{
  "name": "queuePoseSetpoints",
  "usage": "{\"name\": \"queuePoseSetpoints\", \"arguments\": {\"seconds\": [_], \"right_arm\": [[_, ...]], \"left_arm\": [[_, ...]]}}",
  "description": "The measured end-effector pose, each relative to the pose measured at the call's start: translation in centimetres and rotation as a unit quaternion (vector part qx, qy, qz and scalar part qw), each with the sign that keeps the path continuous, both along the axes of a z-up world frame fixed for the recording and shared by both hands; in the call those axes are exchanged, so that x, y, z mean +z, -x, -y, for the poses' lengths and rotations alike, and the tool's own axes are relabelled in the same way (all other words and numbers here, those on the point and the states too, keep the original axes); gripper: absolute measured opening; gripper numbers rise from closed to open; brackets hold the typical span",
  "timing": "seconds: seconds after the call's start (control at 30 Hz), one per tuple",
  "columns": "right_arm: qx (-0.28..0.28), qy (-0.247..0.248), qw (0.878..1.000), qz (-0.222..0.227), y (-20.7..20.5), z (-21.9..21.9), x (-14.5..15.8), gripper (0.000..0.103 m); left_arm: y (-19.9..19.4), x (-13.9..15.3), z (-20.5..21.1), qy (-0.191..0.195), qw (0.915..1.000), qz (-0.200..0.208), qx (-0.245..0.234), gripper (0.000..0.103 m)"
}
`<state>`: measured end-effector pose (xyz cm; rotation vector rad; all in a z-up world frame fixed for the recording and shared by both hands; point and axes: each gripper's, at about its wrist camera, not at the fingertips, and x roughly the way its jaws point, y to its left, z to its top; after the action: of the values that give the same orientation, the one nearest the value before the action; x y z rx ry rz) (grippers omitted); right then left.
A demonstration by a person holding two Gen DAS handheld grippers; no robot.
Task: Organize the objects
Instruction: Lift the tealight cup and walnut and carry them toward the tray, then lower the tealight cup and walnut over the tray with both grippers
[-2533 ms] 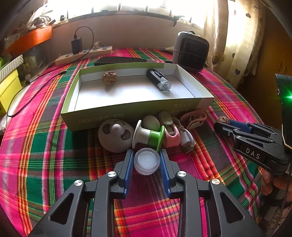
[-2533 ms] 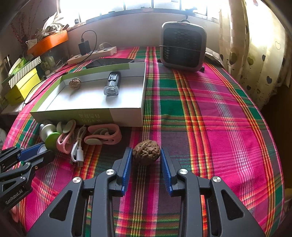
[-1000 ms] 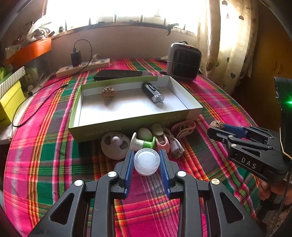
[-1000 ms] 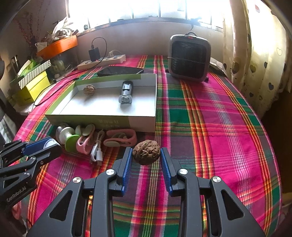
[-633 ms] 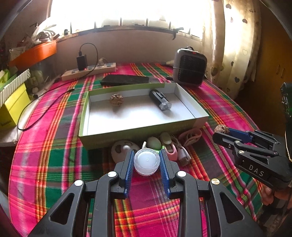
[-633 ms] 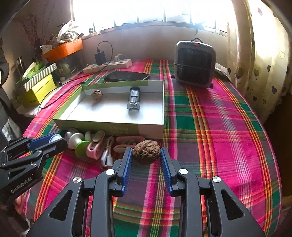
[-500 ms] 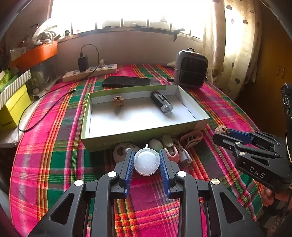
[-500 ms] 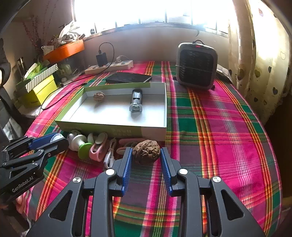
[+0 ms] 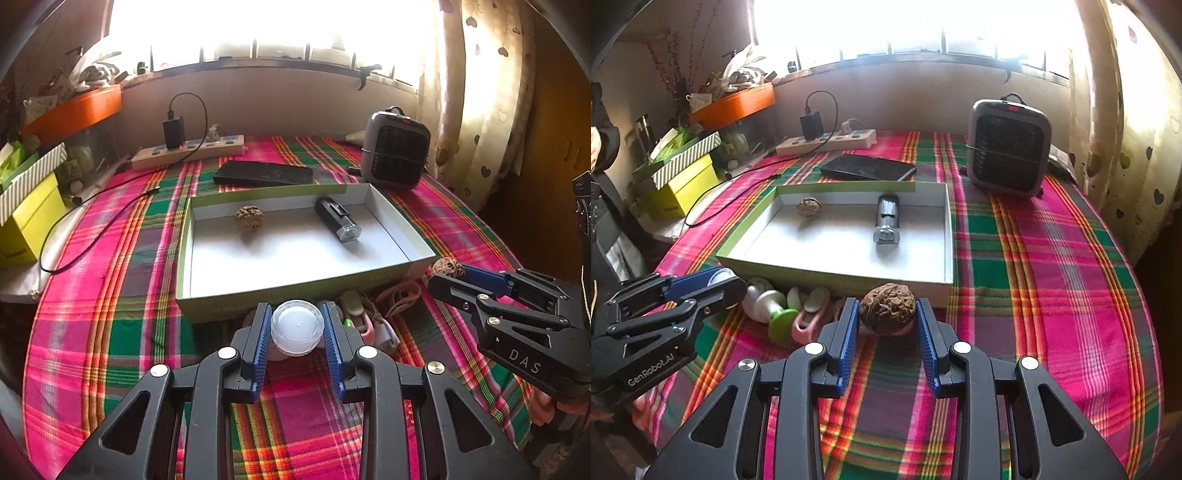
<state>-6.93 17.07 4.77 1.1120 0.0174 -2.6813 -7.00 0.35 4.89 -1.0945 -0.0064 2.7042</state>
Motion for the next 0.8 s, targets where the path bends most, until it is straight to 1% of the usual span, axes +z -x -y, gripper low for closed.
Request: {"name": "queuePoseSetpoints", "arguments": {"seconds": [0.33, 0.8], "right_arm": [[0.016, 0.004, 1.0, 0.002, 1.8, 1.3, 0.1, 0.032], [0.04, -0.007, 0.999, 0.001, 5.2, 3.0, 0.3, 0.032]], "left_arm": [[2.2, 0.4, 0.9, 0.004, 0.9999, -0.005, 0.008, 0.026], [5.8, -0.5, 1.6, 0.005, 0.9998, 0.01, 0.018, 0.026]]}}
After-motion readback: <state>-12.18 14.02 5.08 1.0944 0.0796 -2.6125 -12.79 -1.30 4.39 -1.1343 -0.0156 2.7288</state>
